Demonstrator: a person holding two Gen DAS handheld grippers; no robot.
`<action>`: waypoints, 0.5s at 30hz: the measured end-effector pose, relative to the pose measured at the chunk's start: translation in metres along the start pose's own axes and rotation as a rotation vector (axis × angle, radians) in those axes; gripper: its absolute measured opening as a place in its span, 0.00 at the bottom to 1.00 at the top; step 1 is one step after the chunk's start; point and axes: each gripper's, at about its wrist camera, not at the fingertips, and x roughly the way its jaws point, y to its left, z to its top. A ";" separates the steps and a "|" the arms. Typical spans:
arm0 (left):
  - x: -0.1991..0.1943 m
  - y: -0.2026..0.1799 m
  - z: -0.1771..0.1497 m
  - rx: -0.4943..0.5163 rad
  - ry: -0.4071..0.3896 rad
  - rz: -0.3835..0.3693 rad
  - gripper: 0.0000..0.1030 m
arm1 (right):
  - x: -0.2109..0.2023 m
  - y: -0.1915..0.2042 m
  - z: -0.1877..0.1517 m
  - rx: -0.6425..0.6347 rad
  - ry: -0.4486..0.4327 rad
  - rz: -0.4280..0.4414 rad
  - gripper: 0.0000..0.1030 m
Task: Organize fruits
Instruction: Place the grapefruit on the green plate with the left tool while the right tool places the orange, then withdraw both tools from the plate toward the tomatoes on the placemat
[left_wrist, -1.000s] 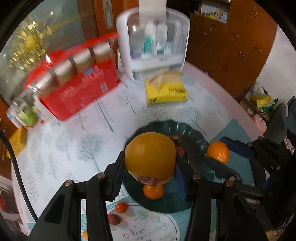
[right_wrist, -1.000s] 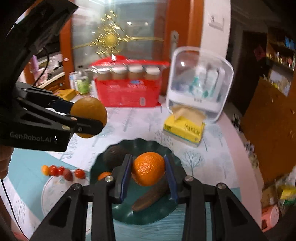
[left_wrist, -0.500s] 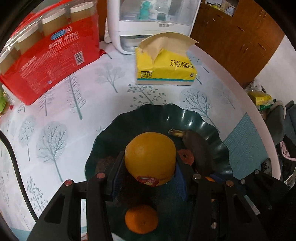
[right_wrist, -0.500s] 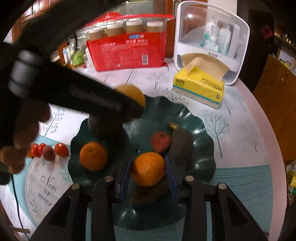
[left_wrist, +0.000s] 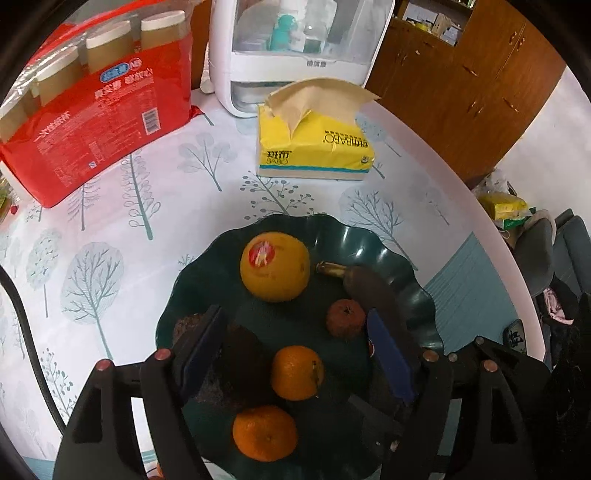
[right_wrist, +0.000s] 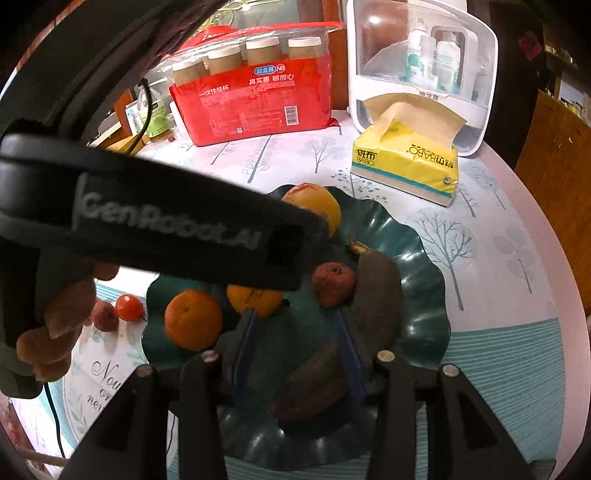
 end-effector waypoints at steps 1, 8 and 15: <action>-0.003 0.000 -0.001 -0.002 -0.006 0.001 0.75 | -0.001 0.000 0.000 0.002 -0.001 -0.003 0.42; -0.031 0.002 -0.013 -0.021 -0.042 0.022 0.76 | -0.016 0.000 0.000 0.035 -0.009 0.008 0.42; -0.061 0.005 -0.041 -0.041 -0.037 0.042 0.76 | -0.042 0.011 -0.008 0.015 -0.025 -0.012 0.42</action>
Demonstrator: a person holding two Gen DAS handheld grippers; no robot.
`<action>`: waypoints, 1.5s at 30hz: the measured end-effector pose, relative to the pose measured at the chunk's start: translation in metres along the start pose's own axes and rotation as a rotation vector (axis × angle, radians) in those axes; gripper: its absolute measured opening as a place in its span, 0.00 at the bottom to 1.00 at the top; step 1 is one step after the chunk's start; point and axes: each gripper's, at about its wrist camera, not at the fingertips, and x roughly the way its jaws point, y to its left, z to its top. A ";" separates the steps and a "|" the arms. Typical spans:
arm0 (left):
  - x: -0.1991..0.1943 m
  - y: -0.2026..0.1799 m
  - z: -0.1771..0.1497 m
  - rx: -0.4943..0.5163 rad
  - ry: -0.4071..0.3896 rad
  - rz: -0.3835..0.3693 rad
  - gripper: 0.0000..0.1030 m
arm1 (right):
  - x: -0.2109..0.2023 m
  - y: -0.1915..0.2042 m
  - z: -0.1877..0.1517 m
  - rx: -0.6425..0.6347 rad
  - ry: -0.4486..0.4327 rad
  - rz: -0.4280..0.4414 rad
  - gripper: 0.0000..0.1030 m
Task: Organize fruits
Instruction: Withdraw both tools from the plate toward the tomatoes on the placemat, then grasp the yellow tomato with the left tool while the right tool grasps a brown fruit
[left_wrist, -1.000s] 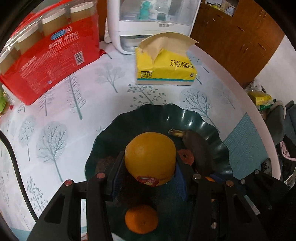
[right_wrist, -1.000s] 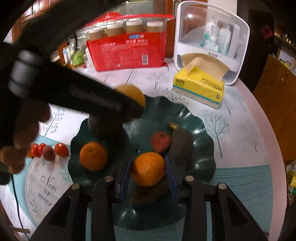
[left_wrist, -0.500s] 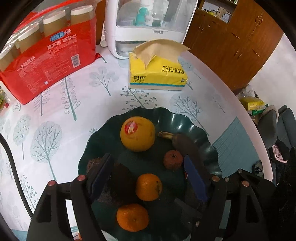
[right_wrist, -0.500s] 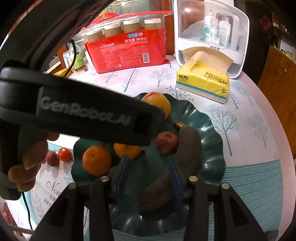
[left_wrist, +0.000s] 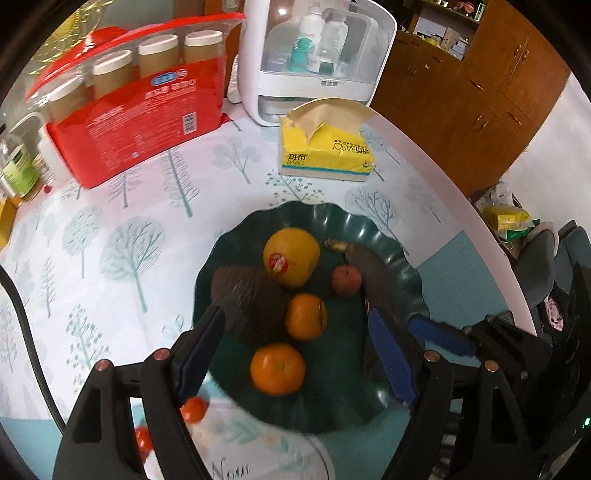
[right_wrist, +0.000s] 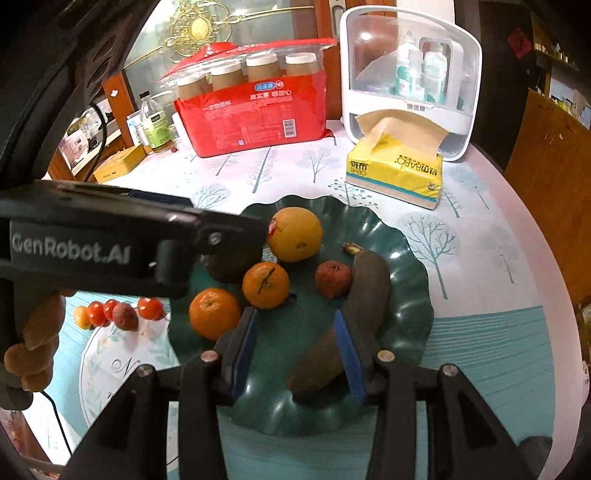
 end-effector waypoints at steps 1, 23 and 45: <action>-0.005 0.001 -0.004 -0.003 -0.001 0.005 0.76 | -0.003 0.002 -0.002 -0.004 -0.001 -0.002 0.42; -0.146 0.068 -0.151 -0.291 -0.016 0.152 0.79 | -0.079 0.071 -0.021 -0.155 -0.021 0.117 0.42; -0.214 0.141 -0.118 -0.297 -0.101 0.421 0.87 | -0.079 0.158 0.108 -0.356 -0.011 0.243 0.42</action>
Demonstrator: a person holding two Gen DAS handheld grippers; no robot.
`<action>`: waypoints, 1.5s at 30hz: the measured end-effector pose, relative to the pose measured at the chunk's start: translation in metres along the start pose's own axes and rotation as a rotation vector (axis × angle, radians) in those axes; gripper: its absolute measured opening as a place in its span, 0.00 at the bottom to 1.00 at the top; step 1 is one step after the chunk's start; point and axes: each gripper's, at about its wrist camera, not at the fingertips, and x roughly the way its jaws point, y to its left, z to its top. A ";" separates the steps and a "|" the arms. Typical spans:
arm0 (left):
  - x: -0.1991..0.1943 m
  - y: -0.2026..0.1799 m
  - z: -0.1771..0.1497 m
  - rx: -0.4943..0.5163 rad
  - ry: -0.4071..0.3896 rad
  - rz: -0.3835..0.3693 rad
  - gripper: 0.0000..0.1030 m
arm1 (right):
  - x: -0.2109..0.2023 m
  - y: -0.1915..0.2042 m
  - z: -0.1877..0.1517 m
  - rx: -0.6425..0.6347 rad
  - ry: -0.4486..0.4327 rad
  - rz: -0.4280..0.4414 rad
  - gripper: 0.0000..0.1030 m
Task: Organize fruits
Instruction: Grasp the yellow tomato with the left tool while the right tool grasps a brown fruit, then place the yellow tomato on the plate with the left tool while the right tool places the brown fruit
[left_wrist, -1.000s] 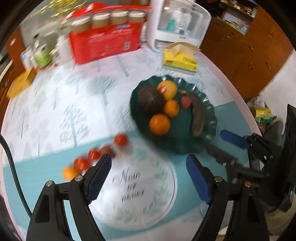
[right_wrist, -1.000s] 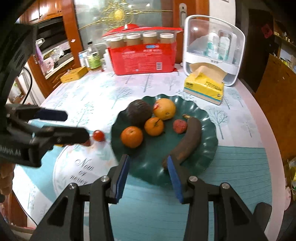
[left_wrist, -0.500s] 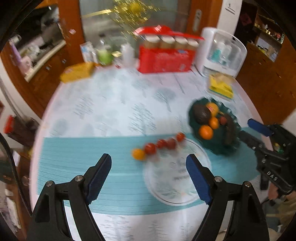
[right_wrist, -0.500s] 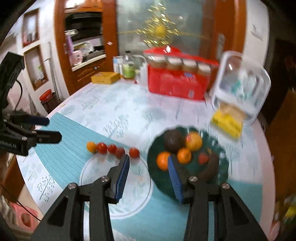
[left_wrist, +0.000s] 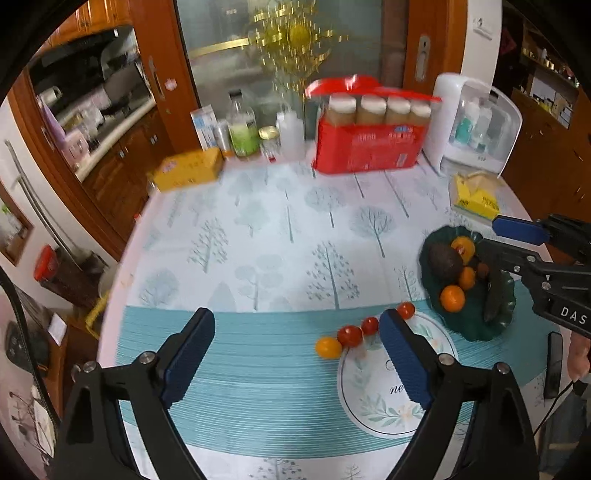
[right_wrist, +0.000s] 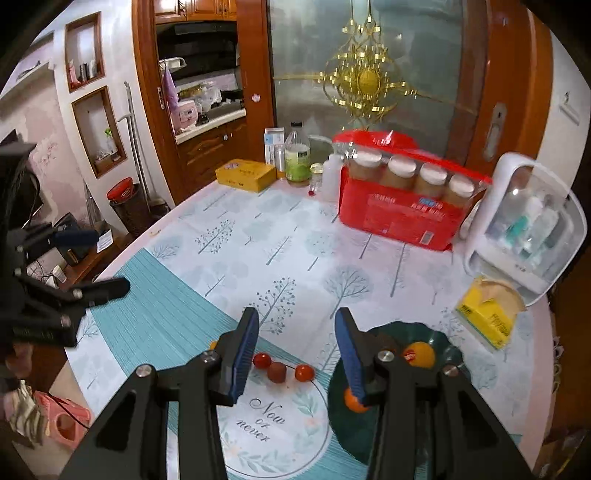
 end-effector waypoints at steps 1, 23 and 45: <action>0.010 -0.001 -0.002 -0.001 0.014 -0.002 0.87 | 0.011 0.000 -0.001 0.009 0.026 0.016 0.42; 0.178 -0.013 -0.063 0.003 0.306 -0.150 0.66 | 0.166 0.001 -0.080 0.160 0.364 0.133 0.28; 0.199 -0.024 -0.066 -0.023 0.309 -0.228 0.33 | 0.190 0.001 -0.086 0.189 0.355 0.111 0.26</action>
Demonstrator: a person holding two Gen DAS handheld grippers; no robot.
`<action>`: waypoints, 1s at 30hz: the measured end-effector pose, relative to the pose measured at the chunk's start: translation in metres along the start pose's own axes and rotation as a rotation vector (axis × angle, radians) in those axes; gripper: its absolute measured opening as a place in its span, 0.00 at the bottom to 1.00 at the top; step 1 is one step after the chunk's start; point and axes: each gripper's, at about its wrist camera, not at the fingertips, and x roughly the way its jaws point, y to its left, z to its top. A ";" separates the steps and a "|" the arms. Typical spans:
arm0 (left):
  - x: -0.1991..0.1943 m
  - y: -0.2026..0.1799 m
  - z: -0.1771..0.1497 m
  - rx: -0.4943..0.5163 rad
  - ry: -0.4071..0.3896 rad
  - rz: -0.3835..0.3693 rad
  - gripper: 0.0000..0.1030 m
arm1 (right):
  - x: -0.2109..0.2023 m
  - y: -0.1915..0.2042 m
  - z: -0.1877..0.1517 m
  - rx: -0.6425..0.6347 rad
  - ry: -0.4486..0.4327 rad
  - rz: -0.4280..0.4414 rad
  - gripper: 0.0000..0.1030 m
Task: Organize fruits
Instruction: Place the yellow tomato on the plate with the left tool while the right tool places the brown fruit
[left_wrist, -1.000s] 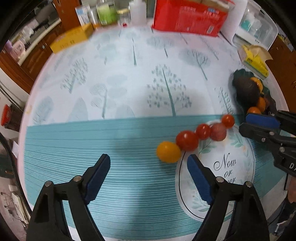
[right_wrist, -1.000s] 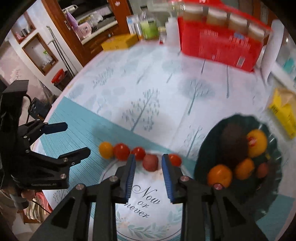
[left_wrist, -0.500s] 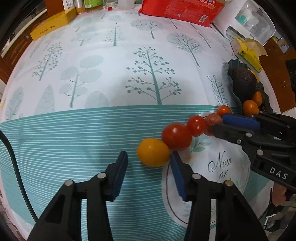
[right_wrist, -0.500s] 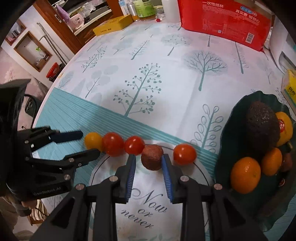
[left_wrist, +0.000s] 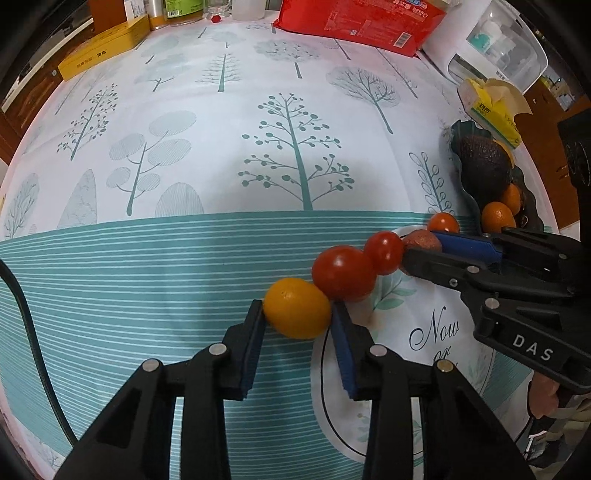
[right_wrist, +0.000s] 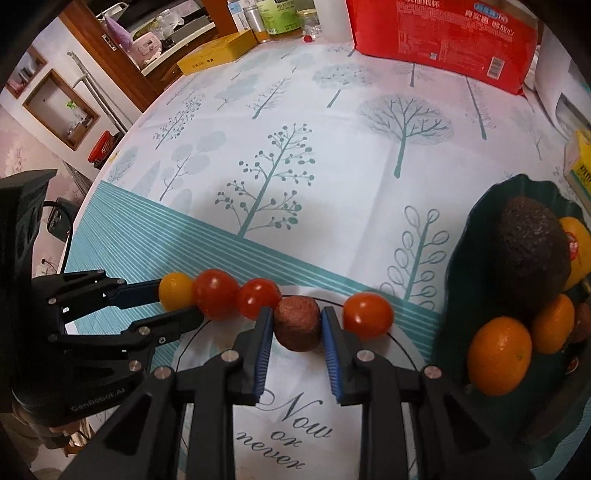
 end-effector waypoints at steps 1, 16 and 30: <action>-0.001 0.001 -0.001 0.002 0.000 -0.001 0.33 | 0.000 0.001 0.000 -0.006 -0.006 -0.006 0.26; -0.066 -0.043 -0.024 0.103 -0.062 -0.015 0.33 | -0.047 0.008 -0.052 -0.027 -0.060 0.019 0.25; -0.164 -0.190 0.022 0.312 -0.266 -0.107 0.33 | -0.182 -0.062 -0.076 0.146 -0.277 -0.082 0.25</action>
